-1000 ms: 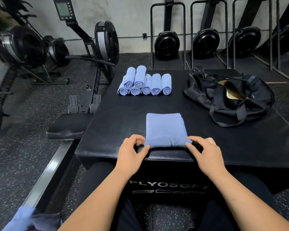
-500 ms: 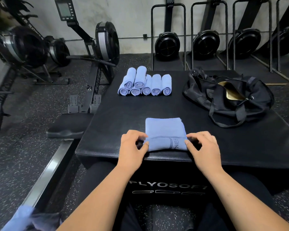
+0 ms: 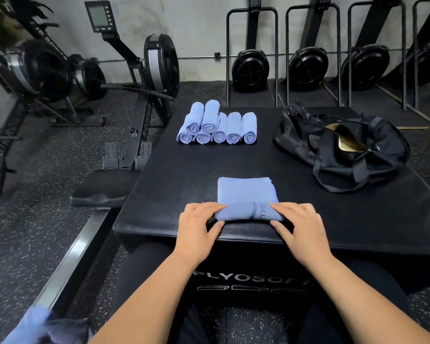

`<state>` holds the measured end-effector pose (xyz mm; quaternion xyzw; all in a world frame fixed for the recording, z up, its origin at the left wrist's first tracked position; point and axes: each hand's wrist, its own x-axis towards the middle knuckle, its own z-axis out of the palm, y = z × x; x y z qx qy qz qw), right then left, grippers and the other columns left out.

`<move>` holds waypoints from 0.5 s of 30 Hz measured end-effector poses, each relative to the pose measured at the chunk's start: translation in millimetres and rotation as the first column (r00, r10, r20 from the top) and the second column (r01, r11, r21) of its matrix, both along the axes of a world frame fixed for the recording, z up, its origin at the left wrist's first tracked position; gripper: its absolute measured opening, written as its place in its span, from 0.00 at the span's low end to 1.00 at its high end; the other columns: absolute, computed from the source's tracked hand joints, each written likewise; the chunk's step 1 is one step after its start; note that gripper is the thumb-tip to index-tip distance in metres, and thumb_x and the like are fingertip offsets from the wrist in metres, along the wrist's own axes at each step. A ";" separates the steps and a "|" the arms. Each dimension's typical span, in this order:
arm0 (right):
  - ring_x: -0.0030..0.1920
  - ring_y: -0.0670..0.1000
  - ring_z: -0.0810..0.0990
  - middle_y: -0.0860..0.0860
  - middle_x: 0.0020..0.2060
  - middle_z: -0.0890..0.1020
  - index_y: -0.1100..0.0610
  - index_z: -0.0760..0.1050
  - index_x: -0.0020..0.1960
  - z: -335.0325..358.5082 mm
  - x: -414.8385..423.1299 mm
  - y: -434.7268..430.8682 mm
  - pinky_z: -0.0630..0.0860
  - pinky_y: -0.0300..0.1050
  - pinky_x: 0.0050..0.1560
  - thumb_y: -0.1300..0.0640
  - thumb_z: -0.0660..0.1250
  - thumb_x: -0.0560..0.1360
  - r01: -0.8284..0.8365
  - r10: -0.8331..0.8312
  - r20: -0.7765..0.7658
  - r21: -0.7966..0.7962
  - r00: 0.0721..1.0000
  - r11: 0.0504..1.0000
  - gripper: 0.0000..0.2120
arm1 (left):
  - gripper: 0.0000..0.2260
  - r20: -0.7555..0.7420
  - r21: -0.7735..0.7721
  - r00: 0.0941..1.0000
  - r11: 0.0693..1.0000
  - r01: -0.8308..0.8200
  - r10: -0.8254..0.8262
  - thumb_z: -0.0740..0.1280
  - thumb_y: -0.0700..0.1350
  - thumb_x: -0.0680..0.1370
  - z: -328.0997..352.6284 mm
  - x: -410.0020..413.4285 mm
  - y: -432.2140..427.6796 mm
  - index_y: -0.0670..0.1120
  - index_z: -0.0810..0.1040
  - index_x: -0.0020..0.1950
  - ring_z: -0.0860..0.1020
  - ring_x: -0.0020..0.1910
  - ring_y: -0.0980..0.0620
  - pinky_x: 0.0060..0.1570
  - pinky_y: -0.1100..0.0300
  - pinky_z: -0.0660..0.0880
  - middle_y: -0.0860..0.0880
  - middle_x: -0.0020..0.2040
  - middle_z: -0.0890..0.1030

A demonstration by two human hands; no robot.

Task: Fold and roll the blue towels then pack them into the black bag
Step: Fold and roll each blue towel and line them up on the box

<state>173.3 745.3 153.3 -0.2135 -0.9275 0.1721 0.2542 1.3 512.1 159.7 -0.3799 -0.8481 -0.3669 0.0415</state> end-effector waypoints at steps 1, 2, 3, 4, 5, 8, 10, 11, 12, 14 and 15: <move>0.56 0.47 0.72 0.35 0.60 0.80 0.41 0.80 0.66 0.9 -0.4 2.1 0.72 0.53 0.59 0.47 0.75 0.77 0.008 -0.008 -0.002 -0.070 1.000 0.997 0.18 | 0.17 0.034 0.011 0.999 1.000 -0.010 0.010 0.75 0.49 0.78 1.2 -0.4 0.3 0.62 0.80 0.66 0.71 0.60 0.58 0.64 0.66 0.62 0.69 0.60 0.80; 0.55 0.47 0.73 0.36 0.58 0.81 0.39 0.80 0.66 3.5 -0.4 3.3 0.73 0.53 0.60 0.46 0.75 0.77 0.017 -0.018 -0.004 -0.150 1.000 0.988 0.18 | 0.17 0.065 0.021 0.998 1.000 -0.022 0.020 0.75 0.50 0.78 2.2 -0.6 0.7 0.62 0.80 0.65 0.71 0.60 0.59 0.63 0.69 0.60 0.70 0.59 0.80; 0.54 0.47 0.74 0.38 0.55 0.81 0.37 0.80 0.65 7.2 -0.4 3.7 0.73 0.51 0.60 0.45 0.75 0.76 0.034 -0.036 -0.004 -0.234 0.999 0.972 0.18 | 0.16 0.104 0.034 0.994 0.999 -0.033 0.029 0.75 0.51 0.79 2.4 -0.8 0.8 0.63 0.80 0.65 0.71 0.60 0.60 0.62 0.70 0.60 0.70 0.57 0.79; 0.52 0.46 0.75 0.41 0.51 0.79 0.34 0.80 0.64 11.0 0.2 3.4 0.72 0.48 0.59 0.44 0.75 0.76 0.052 -0.056 -0.003 -0.311 0.998 0.949 0.17 | 0.16 0.153 0.049 0.988 0.998 -0.046 0.038 0.74 0.51 0.79 3.1 -0.5 0.8 0.63 0.80 0.65 0.71 0.60 0.60 0.62 0.69 0.61 0.68 0.56 0.78; 0.50 0.45 0.76 0.44 0.49 0.76 0.33 0.80 0.63 14.4 0.8 2.6 0.72 0.46 0.57 0.44 0.75 0.76 0.063 -0.068 -0.001 -0.370 0.998 0.927 0.17 | 0.15 0.207 0.069 0.977 0.996 -0.062 0.047 0.74 0.52 0.78 3.8 -0.2 0.4 0.64 0.80 0.64 0.72 0.60 0.60 0.63 0.66 0.64 0.65 0.55 0.77; 0.48 0.41 0.77 0.47 0.46 0.76 0.34 0.82 0.60 20.5 1.6 1.7 0.72 0.40 0.53 0.44 0.76 0.76 0.069 -0.076 0.002 -0.439 0.997 0.896 0.14 | 0.14 0.293 0.132 0.956 0.988 -0.078 0.036 0.75 0.51 0.78 3.7 -1.6 -0.6 0.64 0.80 0.60 0.75 0.59 0.62 0.66 0.56 0.71 0.60 0.53 0.81; 0.46 0.40 0.78 0.46 0.46 0.78 0.36 0.83 0.59 22.5 1.4 1.9 0.70 0.32 0.49 0.43 0.76 0.76 0.073 -0.079 0.008 -0.469 0.997 0.880 0.12 | 0.12 0.307 0.145 0.951 0.987 -0.071 0.024 0.75 0.52 0.78 4.0 -1.4 -0.8 0.64 0.80 0.59 0.76 0.59 0.61 0.65 0.51 0.72 0.61 0.51 0.83; 0.46 0.39 0.79 0.46 0.46 0.79 0.37 0.83 0.58 23.3 1.2 2.2 0.69 0.28 0.48 0.43 0.75 0.76 0.076 -0.082 0.009 -0.482 0.997 0.873 0.11 | 0.11 0.321 0.143 0.947 0.987 -0.076 0.026 0.74 0.53 0.78 4.9 -1.1 -0.8 0.64 0.80 0.58 0.76 0.58 0.61 0.65 0.50 0.73 0.60 0.50 0.84; 0.46 0.38 0.79 0.46 0.45 0.80 0.37 0.84 0.56 24.0 1.0 2.3 0.68 0.26 0.46 0.43 0.75 0.76 0.077 -0.085 0.007 -0.494 0.996 0.866 0.09 | 0.10 0.336 0.135 0.941 0.987 -0.088 0.037 0.74 0.54 0.78 4.9 -1.3 -1.3 0.65 0.80 0.57 0.77 0.58 0.61 0.65 0.50 0.73 0.59 0.49 0.83; 0.46 0.38 0.78 0.44 0.44 0.82 0.36 0.84 0.53 25.1 0.4 3.1 0.68 0.27 0.46 0.42 0.75 0.76 0.071 -0.089 -0.010 -0.508 0.996 0.858 0.06 | 0.07 0.370 0.124 0.927 0.986 -0.113 0.060 0.73 0.56 0.78 6.7 -1.3 -2.2 0.65 0.82 0.55 0.78 0.55 0.60 0.63 0.53 0.74 0.57 0.48 0.82; 0.46 0.40 0.78 0.43 0.42 0.83 0.36 0.84 0.51 25.2 -0.1 3.6 0.70 0.31 0.47 0.42 0.75 0.76 0.067 -0.090 -0.020 -0.515 0.996 0.855 0.05 | 0.05 0.391 0.123 0.918 0.985 -0.123 0.066 0.73 0.57 0.78 8.7 -1.3 -2.2 0.64 0.83 0.53 0.78 0.54 0.60 0.61 0.55 0.75 0.57 0.47 0.82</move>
